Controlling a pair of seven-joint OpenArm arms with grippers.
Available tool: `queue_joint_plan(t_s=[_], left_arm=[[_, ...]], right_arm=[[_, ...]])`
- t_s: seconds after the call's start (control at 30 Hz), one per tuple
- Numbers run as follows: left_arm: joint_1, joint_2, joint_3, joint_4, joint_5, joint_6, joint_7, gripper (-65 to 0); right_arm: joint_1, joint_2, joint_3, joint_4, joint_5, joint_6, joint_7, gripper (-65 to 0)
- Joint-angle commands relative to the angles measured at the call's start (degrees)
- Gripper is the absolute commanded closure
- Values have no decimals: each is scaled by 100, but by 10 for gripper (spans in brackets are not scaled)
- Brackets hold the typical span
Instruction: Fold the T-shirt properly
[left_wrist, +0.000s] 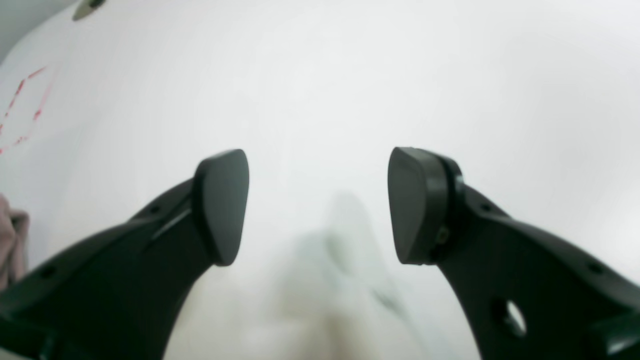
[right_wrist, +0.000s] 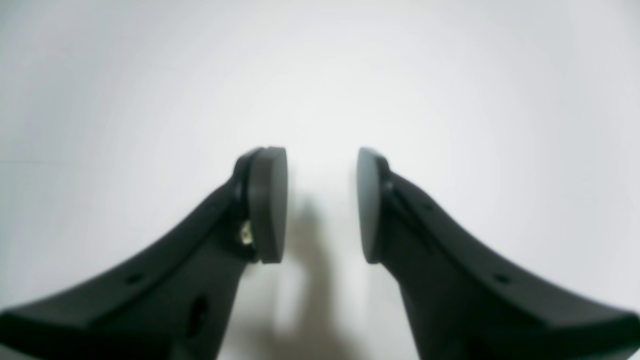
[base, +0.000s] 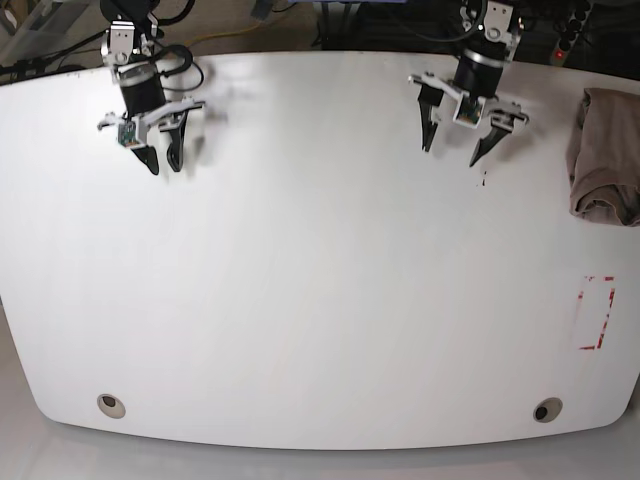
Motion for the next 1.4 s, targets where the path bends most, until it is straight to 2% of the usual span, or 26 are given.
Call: queue_joint_plan(t_s=[0.0,0.37,0.57,0.73,0.93,1.03,1.23,1.37], left_arm=[[390,-35,-31,485,0,72,-133,-403],[2640,53,-31,1434,-18,81,-133,-403],[3607,36,-4,1337,-27,538,-133,-406],[3985,44,22,854,-27,820,-133,-407],[3906,44,277,-271,-27,837,-133,-404],[3423,18,506,-922,-27,846,-133,-403],[2464,115,514,-2460,-53,846,-133,-403],[1867,220,426,-3313,-449,837,-133,-403]], right_arm=[[-337,72,35,471,269,-46,129,-216],[-2359,64,0,1183,981,-46,155,-214],[-3388,64,-97,1139,1122,-37,164,-214],[-3924,64,-387,735,1096,-20,173,-214],[-3783,125,-861,-505,1078,-11,182,-214],[-3370,134,-1169,-1278,1069,-37,296,-214],[-2368,134,-1556,-2790,1069,-37,358,-214],[-1805,134,-1741,-3520,1069,-37,358,-214]])
